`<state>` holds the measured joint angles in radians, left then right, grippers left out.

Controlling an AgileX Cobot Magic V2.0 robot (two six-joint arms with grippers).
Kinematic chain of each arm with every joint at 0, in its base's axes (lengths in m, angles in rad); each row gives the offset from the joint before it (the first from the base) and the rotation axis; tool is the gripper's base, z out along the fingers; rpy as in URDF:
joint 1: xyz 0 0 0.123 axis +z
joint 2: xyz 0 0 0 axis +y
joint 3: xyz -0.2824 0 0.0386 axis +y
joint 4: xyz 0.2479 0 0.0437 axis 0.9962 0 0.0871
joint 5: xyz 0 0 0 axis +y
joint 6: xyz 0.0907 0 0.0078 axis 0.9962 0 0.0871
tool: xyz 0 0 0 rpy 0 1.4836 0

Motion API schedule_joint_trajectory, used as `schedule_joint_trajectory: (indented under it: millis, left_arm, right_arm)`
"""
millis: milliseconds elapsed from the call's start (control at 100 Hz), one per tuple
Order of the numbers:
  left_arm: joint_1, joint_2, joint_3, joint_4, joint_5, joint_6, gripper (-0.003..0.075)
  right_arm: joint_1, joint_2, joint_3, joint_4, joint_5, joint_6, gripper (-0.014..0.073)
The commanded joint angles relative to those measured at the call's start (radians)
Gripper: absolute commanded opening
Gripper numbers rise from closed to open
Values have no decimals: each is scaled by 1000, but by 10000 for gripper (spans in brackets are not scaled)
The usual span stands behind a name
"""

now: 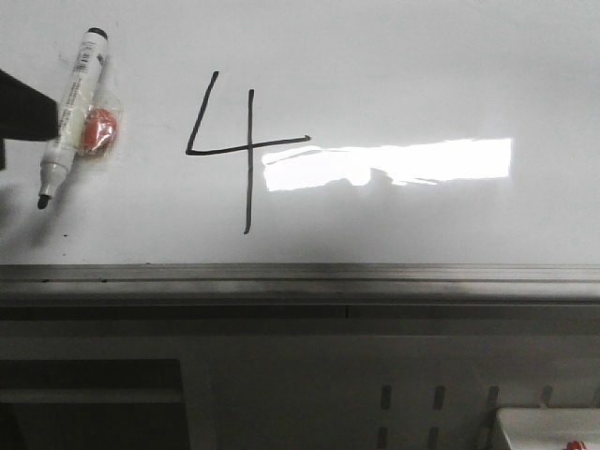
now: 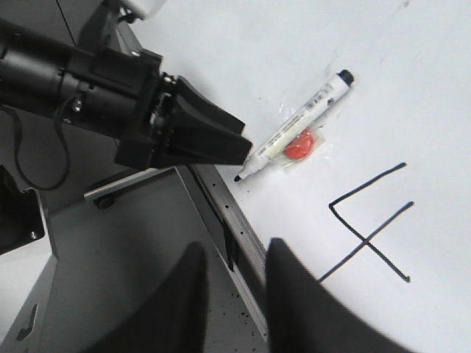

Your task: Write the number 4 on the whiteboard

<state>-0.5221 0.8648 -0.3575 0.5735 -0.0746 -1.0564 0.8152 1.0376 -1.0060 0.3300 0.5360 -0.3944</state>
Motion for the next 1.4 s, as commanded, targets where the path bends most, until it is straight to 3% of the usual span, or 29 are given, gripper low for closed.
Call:
schedule_joint_trajectory:
  millis: [0,70,100,370,600,1390]
  left_arm:
    - [-6,-107,-25,25,18,-8,176]
    - [-6,-195,-13,60,25,-8,16]
    - [-6,-230,-7,80,23,-6,-18]
    - [-6,-522,82,260,-14,-6,-20]
    - [-6,-664,155,277,-59,-6,-20]
    - [-6,-670,155,277,-98,-6,-20]
  right_arm:
    - [-17,-84,30,-5,-105,-1,-65]
    - [-17,-148,102,-5,-148,-1,-62]
    - [-17,-174,124,-5,-169,-1,-62]
    - [-17,-497,429,-32,-366,-1,-62]
    - [-17,-727,622,-32,-374,-1,-64]
    - [-17,-795,658,-32,-356,-1,-64]
